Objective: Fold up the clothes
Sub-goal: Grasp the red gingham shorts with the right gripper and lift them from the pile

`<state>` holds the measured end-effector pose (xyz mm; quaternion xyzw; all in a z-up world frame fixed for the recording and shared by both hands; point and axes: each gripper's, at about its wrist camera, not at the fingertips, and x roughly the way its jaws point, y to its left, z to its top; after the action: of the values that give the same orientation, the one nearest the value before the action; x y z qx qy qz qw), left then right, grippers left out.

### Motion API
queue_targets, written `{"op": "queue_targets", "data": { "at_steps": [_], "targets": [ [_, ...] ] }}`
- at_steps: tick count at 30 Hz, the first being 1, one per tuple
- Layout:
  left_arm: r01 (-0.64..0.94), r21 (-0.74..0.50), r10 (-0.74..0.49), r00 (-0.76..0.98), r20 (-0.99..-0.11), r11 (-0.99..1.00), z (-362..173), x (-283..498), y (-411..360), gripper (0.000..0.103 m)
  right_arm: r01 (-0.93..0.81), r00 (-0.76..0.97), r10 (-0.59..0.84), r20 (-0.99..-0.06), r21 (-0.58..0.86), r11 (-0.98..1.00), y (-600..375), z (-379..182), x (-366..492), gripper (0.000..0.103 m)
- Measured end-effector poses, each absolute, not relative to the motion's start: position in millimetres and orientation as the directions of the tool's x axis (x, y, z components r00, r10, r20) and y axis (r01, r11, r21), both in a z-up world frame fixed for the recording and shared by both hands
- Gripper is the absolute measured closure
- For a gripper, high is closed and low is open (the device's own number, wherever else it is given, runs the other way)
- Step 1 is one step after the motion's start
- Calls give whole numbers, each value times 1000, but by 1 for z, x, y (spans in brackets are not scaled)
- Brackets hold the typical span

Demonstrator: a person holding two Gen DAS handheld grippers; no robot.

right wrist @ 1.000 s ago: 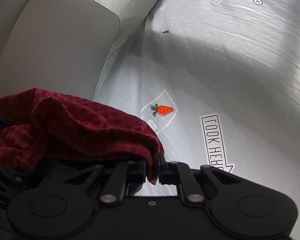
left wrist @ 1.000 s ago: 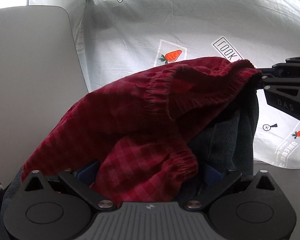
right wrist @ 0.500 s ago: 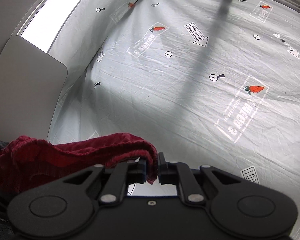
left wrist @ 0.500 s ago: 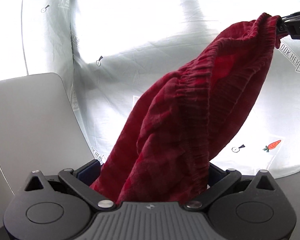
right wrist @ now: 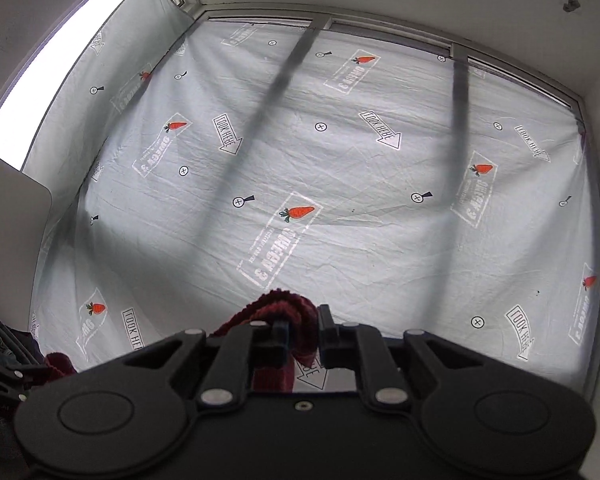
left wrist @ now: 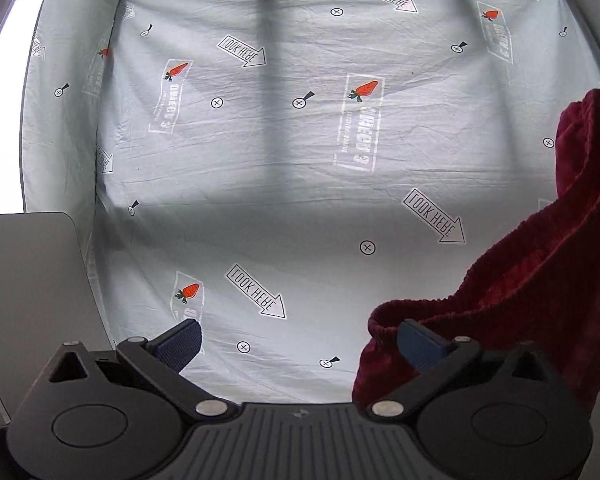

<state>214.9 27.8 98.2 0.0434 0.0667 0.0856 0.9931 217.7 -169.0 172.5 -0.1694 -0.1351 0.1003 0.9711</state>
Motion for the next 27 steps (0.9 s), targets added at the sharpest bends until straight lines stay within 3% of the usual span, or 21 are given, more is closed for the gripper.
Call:
{"op": "queue_targets", "data": {
  "at_steps": [9,15,18,22,27],
  "targets": [
    [247,-165,-292,888,-357,955,24,173,-92,0,-72,983,138,119,-443,894,-259,137,164,90],
    [440,-289,-524,756,-391,850,2,134,-146,0,26,996,18,93,-453,891,-304,132,143,90],
    [482,-251,-543,735,-406,840,-1,125,-161,0,57,996,-25,80,-427,902,-322,132,139,90],
    [419,-110,-423,795,-434,901,-5,133,-178,1,57,996,-25,83,-402,914,-333,133,133,90],
    [373,-59,-359,819,-447,926,-5,155,-178,23,40,995,-1,97,-402,915,-335,133,129,90]
  ]
}}
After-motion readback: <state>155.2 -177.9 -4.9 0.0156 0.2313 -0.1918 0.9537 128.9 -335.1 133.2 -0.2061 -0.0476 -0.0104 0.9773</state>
